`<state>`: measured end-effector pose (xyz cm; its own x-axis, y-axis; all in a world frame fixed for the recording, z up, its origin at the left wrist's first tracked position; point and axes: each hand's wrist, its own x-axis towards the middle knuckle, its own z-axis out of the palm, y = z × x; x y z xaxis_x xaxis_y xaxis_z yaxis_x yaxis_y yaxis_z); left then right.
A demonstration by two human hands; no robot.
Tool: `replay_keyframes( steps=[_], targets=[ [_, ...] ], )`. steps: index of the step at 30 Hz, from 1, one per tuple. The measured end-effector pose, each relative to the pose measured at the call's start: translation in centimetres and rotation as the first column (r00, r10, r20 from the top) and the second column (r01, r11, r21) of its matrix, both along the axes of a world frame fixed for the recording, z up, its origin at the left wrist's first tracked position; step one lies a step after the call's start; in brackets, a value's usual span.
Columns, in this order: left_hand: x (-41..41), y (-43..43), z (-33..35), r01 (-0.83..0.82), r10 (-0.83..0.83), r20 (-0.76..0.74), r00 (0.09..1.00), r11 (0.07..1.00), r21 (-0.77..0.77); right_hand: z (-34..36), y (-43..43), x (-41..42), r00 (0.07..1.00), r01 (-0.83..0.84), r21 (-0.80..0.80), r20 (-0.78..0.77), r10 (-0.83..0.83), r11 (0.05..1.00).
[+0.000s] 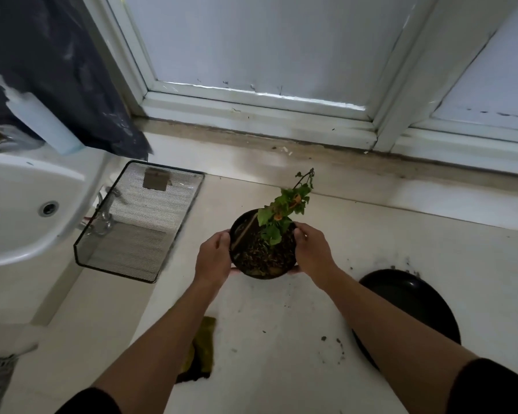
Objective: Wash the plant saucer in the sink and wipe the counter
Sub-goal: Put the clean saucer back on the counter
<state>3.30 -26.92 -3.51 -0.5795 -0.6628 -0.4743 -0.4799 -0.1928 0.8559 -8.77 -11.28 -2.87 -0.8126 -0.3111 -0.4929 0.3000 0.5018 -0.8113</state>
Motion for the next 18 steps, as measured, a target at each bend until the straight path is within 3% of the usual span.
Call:
replay_keyframes(
  steps=[9, 18],
  targets=[
    [-1.5, 3.6, 3.5, 0.109, -0.108, -0.071, 0.992, 0.994, 0.011, 3.5, 5.3, -0.9, 0.999, 0.036, -0.067, -0.035, -0.038, 0.997],
    [-4.2, 14.1, 3.8, 0.326, -0.316, -0.114, 0.942, 0.942, 0.077, 5.1, 18.0, -2.1, 0.985, 0.161, -0.04, -0.051, -0.163, 0.986]
  ],
)
